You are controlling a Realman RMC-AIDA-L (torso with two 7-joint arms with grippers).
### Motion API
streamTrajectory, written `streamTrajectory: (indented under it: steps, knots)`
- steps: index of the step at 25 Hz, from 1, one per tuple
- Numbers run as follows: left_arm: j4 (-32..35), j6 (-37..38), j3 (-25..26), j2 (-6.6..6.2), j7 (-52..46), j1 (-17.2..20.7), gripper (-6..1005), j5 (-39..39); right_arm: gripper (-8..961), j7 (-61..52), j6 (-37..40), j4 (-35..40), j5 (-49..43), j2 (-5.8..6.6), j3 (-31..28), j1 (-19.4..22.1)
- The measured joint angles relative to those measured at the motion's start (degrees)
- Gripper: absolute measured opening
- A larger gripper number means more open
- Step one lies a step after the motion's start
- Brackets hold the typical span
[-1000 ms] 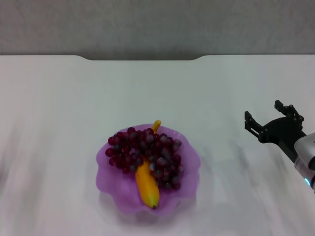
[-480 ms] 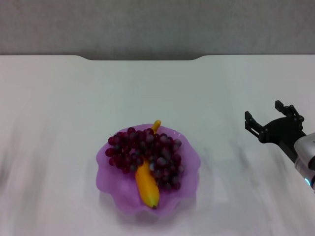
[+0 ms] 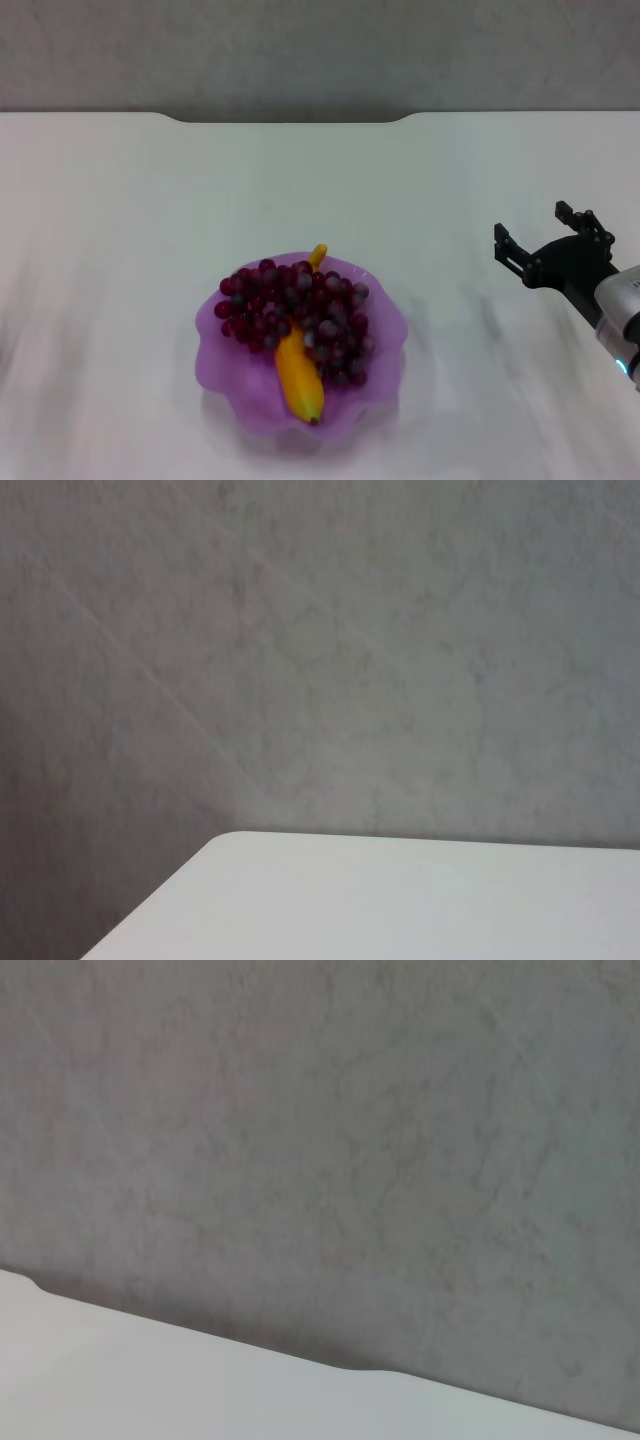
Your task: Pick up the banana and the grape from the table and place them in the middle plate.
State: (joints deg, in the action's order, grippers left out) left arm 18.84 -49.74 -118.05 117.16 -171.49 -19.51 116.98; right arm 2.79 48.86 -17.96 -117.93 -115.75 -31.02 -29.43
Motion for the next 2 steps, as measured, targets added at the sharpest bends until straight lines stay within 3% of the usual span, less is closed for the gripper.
streamTrajectory:
  steps: [2]
  knots:
    - [-0.05,0.0,0.01,0.0,0.01,-0.02,877,0.0,887,-0.03,0.0,0.03,-0.06,0.0,0.0,-0.01]
